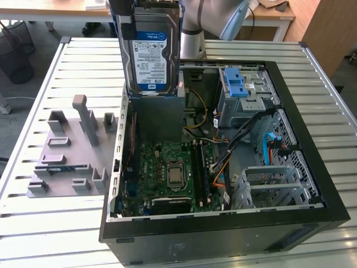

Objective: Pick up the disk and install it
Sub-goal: 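Pick up the disk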

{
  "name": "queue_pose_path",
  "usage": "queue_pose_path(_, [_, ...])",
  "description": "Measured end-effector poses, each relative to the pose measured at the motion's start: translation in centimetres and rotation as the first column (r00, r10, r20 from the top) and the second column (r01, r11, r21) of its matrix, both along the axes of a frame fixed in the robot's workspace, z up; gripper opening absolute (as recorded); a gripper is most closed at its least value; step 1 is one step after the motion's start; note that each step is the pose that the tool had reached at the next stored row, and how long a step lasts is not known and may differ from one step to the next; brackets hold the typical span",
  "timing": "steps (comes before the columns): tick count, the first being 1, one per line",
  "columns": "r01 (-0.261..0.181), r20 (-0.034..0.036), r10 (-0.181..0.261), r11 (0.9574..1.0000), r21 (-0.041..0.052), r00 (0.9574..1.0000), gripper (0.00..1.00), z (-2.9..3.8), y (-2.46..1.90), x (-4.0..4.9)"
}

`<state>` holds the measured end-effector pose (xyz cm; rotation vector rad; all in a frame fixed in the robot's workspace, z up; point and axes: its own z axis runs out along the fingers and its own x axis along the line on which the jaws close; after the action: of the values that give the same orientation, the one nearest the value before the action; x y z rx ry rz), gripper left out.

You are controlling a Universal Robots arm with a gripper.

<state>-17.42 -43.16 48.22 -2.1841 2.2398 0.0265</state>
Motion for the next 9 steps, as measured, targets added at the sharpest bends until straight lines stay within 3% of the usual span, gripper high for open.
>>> queue_pose_path(9, [0.0,-0.0002,0.0,1.0,0.0,1.0,0.36,0.0,-0.79,1.26])
